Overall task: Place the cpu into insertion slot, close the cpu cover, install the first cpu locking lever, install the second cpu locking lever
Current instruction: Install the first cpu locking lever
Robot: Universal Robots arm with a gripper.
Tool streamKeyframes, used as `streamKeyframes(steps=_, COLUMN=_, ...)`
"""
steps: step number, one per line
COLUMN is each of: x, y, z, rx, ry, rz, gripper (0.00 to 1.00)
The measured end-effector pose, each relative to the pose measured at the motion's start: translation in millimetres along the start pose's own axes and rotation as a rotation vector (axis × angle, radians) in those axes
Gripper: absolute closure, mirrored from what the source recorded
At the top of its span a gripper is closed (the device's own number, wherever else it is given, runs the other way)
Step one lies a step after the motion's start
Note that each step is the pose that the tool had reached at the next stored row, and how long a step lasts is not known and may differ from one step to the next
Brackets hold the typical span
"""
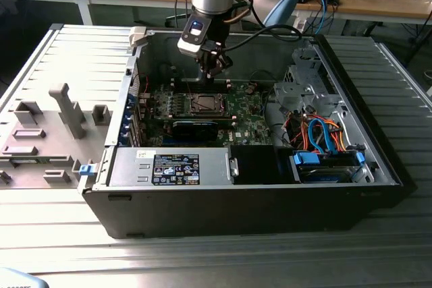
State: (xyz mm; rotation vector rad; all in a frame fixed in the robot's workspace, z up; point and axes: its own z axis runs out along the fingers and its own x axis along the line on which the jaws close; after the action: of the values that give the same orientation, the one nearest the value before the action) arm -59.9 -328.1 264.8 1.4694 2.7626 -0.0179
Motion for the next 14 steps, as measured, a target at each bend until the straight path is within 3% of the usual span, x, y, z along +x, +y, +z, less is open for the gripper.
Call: streamKeyframes(steps=14, x=0.0, y=0.0, z=0.0, rx=-0.0007, ry=-0.0002, rz=-0.044, gripper=0.89)
